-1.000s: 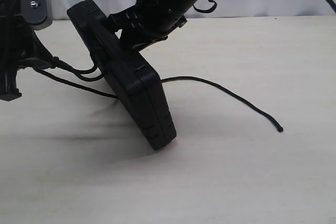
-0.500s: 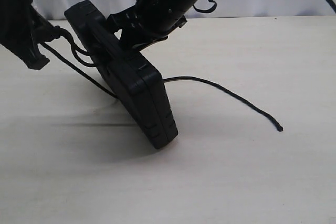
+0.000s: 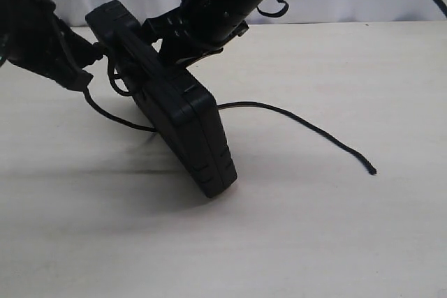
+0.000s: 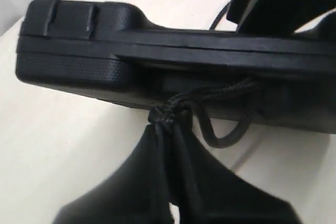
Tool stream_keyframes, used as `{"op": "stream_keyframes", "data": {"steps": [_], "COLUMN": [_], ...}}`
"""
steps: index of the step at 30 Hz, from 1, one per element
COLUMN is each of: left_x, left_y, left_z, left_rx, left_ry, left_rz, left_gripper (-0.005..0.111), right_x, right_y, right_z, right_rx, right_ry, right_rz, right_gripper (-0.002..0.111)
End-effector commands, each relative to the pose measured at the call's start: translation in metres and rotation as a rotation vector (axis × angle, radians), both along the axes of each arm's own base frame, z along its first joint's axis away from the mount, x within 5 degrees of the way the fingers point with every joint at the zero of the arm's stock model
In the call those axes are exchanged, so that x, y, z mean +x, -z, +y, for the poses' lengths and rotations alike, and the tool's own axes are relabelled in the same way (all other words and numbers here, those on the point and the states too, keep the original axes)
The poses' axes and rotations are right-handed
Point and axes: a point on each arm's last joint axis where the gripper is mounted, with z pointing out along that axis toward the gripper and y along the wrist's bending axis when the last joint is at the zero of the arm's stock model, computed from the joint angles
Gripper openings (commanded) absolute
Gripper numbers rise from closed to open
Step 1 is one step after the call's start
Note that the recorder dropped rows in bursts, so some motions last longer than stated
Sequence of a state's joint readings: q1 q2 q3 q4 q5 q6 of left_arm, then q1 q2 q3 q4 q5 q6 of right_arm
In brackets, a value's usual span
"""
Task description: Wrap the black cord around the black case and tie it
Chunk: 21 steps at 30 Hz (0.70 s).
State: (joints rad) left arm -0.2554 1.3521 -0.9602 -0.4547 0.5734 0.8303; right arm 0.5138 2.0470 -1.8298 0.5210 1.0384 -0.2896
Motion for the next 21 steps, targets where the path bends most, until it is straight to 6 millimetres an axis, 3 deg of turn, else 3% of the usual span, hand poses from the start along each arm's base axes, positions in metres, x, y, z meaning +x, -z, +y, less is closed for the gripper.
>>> {"op": "stream_keyframes", "data": {"steps": [1, 4, 8, 10, 21], "left_x": [0.0, -0.004, -0.011, -0.013, -0.023], "left_y": [-0.003, -0.014, -0.041, -0.042, -0.007], "left_z": [0.004, 0.009, 0.013, 0.013, 0.013], "left_rx": [0.057, 0.08, -0.02, -0.06, -0.073], "left_ry": [0.009, -0.015, -0.111, -0.13, -0.145], "left_rz": [-0.056, -0.113, -0.254, -0.259, -0.131], "left_gripper": [0.0, 0.0, 0.0, 0.0, 0.0], "right_x": [0.0, 0.001, 0.001, 0.001, 0.001], "right_y": [0.001, 0.001, 0.001, 0.001, 0.001], "right_z": [-0.001, -0.001, -0.001, -0.001, -0.001], "right_rx": [-0.015, -0.013, -0.012, -0.013, -0.007], "right_ry": [-0.002, 0.0, 0.001, 0.0, 0.021], "right_rz": [-0.015, -0.018, -0.02, -0.018, -0.005], "right_gripper": [0.03, 0.03, 0.03, 0.03, 0.03]}}
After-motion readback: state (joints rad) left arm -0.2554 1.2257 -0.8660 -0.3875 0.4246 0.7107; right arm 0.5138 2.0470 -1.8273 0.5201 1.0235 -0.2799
